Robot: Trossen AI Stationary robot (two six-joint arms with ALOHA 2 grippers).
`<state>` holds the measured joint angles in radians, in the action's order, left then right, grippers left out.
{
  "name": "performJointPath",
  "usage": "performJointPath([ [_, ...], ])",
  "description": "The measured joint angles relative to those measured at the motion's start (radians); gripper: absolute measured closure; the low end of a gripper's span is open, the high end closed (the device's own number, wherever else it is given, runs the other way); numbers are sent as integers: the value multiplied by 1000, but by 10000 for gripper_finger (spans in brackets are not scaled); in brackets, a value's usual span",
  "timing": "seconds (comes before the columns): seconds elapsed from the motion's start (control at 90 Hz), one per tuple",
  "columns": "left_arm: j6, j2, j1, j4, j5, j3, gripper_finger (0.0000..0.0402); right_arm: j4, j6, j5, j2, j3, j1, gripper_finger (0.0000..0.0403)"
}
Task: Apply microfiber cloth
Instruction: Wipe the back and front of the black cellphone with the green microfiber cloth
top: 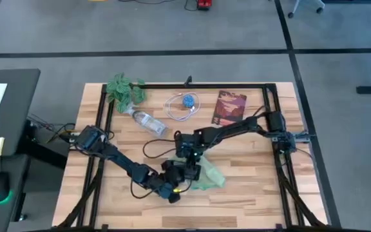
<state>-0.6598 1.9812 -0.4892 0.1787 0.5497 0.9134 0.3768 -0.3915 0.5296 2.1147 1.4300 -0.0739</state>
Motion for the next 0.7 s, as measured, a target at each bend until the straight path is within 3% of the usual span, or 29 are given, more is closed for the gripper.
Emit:
performJointPath([
  [0.167, -2, 1, -7, 1, 23, -1, 400, -14, 5, 21, 1, 0, -3, 194],
  [0.4, -8, 2, -26, 2, 35, -2, 400, -5, 6, -25, -1, 0, -2, 379],
  [0.7, -63, 1, -84, 0, 95, -2, 400, 88, 56, -268, -74, -1, -68, 394],
])
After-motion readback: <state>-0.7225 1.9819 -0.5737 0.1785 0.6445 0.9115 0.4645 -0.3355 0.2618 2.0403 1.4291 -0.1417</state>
